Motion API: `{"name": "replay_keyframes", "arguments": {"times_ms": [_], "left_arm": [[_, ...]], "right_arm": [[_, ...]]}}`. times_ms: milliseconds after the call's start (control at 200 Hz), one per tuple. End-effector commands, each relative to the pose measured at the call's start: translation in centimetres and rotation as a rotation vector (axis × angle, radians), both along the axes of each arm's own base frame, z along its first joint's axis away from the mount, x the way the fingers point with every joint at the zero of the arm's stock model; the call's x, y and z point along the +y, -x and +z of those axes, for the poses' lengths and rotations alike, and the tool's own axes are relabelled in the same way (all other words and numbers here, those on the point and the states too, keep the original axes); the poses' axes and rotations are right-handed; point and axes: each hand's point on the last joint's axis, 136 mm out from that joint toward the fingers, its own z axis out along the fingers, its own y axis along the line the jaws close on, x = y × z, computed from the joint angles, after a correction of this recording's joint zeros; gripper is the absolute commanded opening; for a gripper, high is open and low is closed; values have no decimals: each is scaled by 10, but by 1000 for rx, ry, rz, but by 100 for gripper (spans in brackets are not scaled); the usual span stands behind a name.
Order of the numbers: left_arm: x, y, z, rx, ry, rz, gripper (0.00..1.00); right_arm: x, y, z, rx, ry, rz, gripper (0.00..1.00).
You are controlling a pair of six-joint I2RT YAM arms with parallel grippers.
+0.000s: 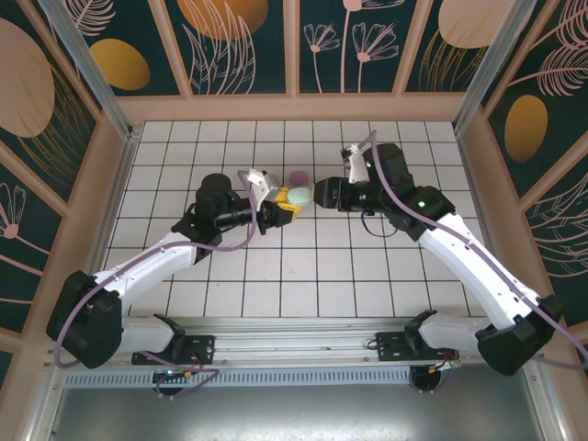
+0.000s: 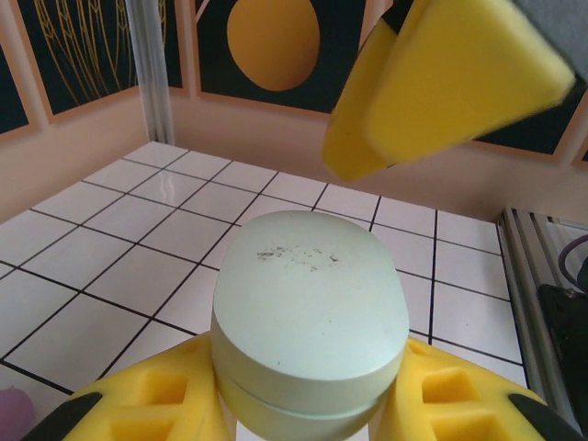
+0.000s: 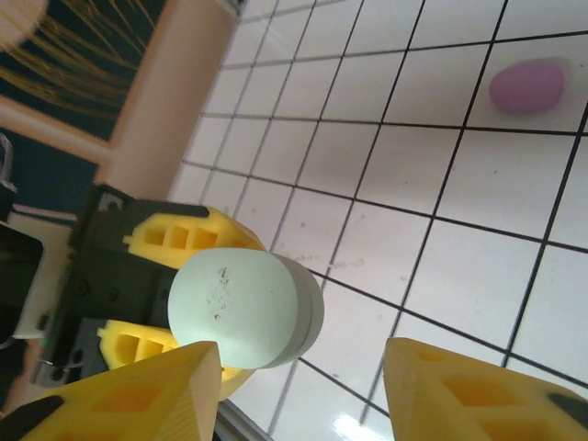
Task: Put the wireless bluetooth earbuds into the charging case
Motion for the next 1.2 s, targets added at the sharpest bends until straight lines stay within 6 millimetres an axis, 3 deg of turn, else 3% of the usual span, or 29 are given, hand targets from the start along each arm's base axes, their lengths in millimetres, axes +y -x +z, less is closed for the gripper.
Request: {"name": "replay_keyframes", "arguments": {"times_ms": [0, 581, 716, 901, 986, 1191], "left_arm": [[0, 6, 38, -77, 76, -22, 18], [-3, 15, 63, -61, 161, -77, 19], [-6, 14, 61, -41, 162, -89, 20], [-4, 14, 53, -39, 135, -74, 25], [0, 13, 51, -51, 123, -53, 31], [9, 3, 43, -55, 71, 47, 64]], "right_arm": [[3, -2, 18, -6, -162, 10, 54], [41, 17, 15, 155, -450, 206, 60], [43, 17, 17, 166, -478, 217, 53], [44, 15, 19, 178, -508, 208, 34], [37, 5, 20, 176, -529, 170, 30], [22, -11, 17, 179, -544, 90, 25]]}}
